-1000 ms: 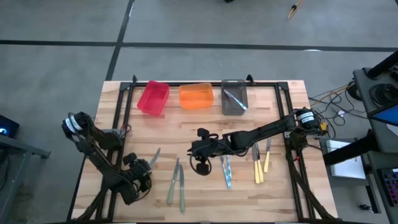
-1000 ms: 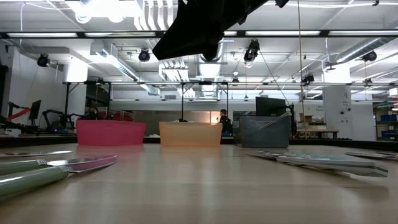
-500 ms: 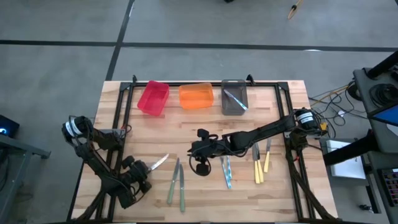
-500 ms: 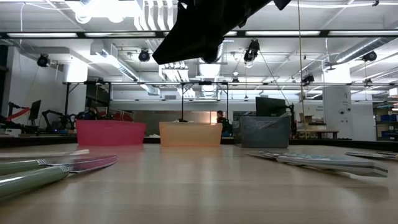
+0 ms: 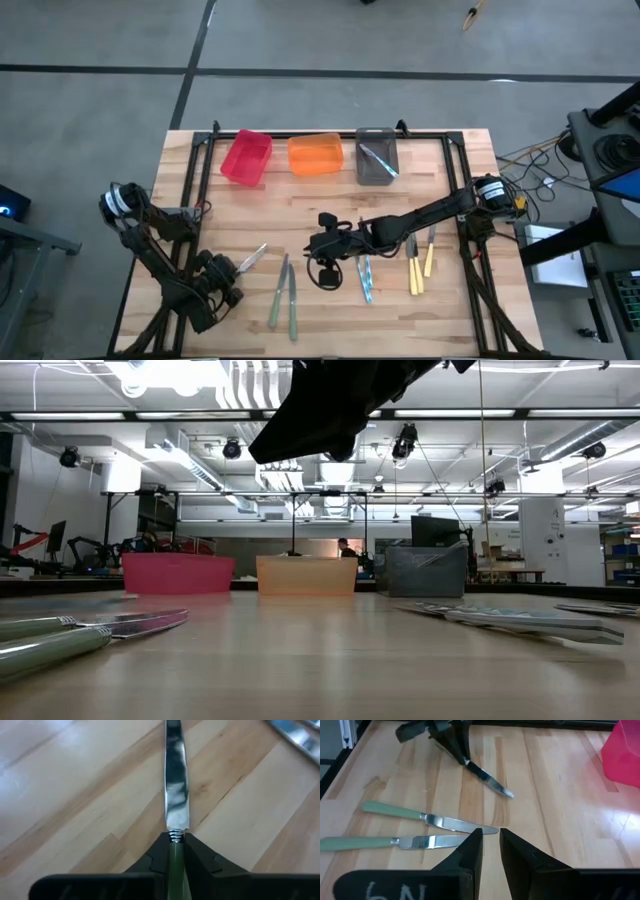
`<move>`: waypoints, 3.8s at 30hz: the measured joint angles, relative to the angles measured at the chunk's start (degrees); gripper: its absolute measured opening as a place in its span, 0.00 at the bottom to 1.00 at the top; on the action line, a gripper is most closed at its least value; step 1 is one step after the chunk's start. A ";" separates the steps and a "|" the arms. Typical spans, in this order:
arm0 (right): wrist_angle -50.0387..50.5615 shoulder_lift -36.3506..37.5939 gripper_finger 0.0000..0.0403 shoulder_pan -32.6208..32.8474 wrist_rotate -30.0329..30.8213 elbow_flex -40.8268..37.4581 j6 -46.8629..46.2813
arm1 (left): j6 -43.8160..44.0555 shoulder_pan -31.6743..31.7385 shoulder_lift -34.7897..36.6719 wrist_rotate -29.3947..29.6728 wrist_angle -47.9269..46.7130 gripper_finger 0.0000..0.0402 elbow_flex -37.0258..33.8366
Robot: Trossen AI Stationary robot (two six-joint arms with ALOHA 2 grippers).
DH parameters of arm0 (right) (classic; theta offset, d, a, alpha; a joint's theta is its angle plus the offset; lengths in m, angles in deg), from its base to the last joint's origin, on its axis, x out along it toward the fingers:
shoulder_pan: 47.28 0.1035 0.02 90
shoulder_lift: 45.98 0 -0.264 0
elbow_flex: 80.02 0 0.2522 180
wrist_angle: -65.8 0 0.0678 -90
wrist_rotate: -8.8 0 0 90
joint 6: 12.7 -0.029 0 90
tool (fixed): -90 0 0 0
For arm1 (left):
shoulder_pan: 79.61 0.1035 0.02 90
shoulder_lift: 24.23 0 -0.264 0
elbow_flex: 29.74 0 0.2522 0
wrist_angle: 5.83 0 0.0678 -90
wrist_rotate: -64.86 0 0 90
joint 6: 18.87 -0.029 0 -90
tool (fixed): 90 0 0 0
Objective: Sort silverware by color (type)
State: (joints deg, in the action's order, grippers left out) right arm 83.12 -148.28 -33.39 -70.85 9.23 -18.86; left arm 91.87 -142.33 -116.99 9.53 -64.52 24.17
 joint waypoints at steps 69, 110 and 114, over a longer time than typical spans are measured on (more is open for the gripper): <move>15.73 -29.90 0.02 -7.33 -9.13 34.97 9.86 | -18.06 -0.99 5.83 -6.15 5.53 0.00 -4.14; -2.55 -30.05 0.46 -8.62 -9.47 24.16 23.43 | -17.84 -1.27 5.70 -3.95 5.53 0.00 -4.70; -2.77 -30.05 0.45 -8.89 -9.39 24.07 23.42 | -17.84 -1.27 5.70 -3.77 5.60 0.00 -4.70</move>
State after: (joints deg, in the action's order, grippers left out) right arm 80.35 -178.33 -42.28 -80.24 33.31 4.56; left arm 74.03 -143.59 -111.30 5.77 -58.92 19.47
